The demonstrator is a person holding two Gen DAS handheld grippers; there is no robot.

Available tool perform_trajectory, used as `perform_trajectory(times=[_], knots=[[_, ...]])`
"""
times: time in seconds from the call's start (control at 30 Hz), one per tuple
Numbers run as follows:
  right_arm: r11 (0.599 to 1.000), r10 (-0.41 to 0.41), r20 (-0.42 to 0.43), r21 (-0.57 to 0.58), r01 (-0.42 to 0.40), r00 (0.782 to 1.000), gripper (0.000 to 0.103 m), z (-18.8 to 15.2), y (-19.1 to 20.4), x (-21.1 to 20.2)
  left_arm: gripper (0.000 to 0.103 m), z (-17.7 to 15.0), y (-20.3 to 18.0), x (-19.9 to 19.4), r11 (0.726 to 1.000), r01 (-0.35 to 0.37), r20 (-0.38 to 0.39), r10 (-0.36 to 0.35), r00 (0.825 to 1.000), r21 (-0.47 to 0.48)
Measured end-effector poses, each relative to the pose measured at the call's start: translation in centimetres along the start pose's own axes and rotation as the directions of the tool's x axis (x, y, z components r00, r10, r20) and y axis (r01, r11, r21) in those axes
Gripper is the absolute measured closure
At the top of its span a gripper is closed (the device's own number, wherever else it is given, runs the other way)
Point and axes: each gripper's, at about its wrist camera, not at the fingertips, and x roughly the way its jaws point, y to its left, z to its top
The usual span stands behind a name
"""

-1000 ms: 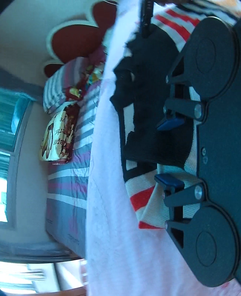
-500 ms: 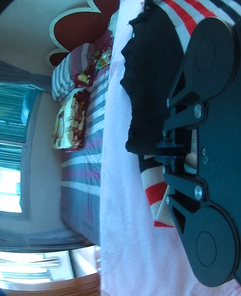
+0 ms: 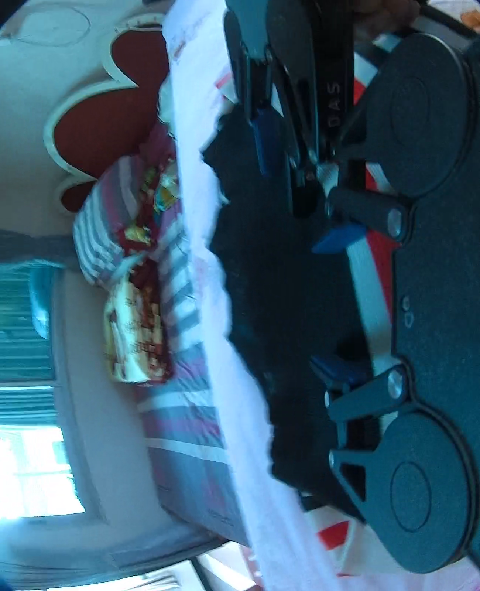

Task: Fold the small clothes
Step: 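Lay the hem down on the collar and open both tools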

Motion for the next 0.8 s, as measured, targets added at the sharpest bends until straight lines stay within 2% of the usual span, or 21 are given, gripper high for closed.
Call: perform_trajectory(times=[0.03, 0.1, 0.13, 0.2, 0.23, 0.27, 0.33, 0.37, 0.4, 0.43, 0.5, 0.57, 0.67, 0.77, 0.8], knots=[[0.999, -0.033, 0.0, -0.001, 0.033, 0.999, 0.053, -0.6, -0.7, -0.4, 0.036, -0.6, 1.0, -0.2, 1.0, -0.014, 0.005, 0.014, 1.0, -0.02], [0.985, -0.171, 0.008, -0.022, 0.171, 0.985, 0.053, -1.6, -3.1, -1.5, 0.034, -1.8, 3.8, -1.1, 0.997, -0.061, 0.002, 0.061, 0.998, -0.05], [0.98, -0.198, 0.01, -0.019, 0.199, 0.98, 0.053, -2.3, -4.3, -2.4, 0.036, -2.3, 5.4, -1.7, 0.994, -0.087, 0.005, 0.088, 0.996, -0.06], [0.982, -0.186, 0.002, -0.011, 0.186, 0.983, 0.054, -3.3, -6.4, -3.6, 0.034, -3.5, 8.3, -2.8, 0.991, -0.106, 0.009, 0.107, 0.994, -0.078], [0.984, -0.176, 0.0, -0.013, 0.176, 0.984, 0.054, -3.4, -6.7, -3.9, 0.03, -4.0, 9.3, -3.1, 0.989, -0.117, 0.01, 0.118, 0.993, -0.093], [0.983, -0.184, -0.002, -0.03, 0.183, 0.983, 0.054, -3.3, -6.5, -3.9, 0.023, -4.2, 10.0, -3.2, 0.985, -0.134, -0.001, 0.134, 0.991, -0.111], [0.972, -0.224, 0.0, -0.067, 0.223, 0.975, 0.054, -3.0, -5.2, -3.7, 0.024, -4.4, 11.0, -3.5, 0.979, -0.105, 0.018, 0.11, 0.994, -0.176], [0.97, -0.236, 0.016, -0.056, 0.236, 0.972, 0.054, -2.8, -4.9, -3.9, 0.028, -4.2, 10.7, -3.8, 0.976, -0.127, 0.019, 0.132, 0.991, -0.177], [0.972, -0.231, 0.039, -0.043, 0.233, 0.972, 0.054, -2.8, -4.2, -4.7, 0.037, -3.9, 10.4, -4.2, 0.971, -0.158, 0.015, 0.164, 0.986, -0.18], [0.979, -0.197, 0.065, -0.034, 0.199, 0.978, 0.054, -2.5, -3.8, -5.4, 0.04, -3.6, 9.8, -5.1, 0.968, -0.174, 0.033, 0.183, 0.983, -0.183], [0.992, -0.118, 0.073, -0.037, 0.121, 0.99, 0.054, -2.8, -1.5, -6.2, 0.034, -3.4, 7.7, -7.3, 0.982, -0.122, 0.126, 0.141, 0.982, -0.147], [0.996, -0.061, 0.067, -0.063, 0.065, 0.996, 0.054, -3.1, 1.0, -6.0, 0.031, -3.1, 4.8, -8.0, 0.992, -0.081, 0.166, 0.095, 0.982, -0.094], [0.998, -0.022, 0.03, -0.066, 0.024, 0.999, 0.054, -3.8, 4.1, -4.4, 0.031, -3.1, 0.4, -6.7, 0.999, -0.013, 0.128, 0.017, 0.992, -0.032], [0.993, -0.061, 0.029, -0.095, 0.064, 0.998, 0.054, -4.9, 5.0, -4.0, 0.032, -4.5, -1.8, -5.0, 1.0, 0.001, 0.046, -0.001, 0.999, -0.009], [0.993, -0.066, 0.026, -0.095, 0.069, 0.997, 0.054, -5.1, 4.7, -4.3, 0.031, -5.1, -1.9, -5.0, 1.0, -0.007, 0.053, 0.006, 0.999, 0.002]])
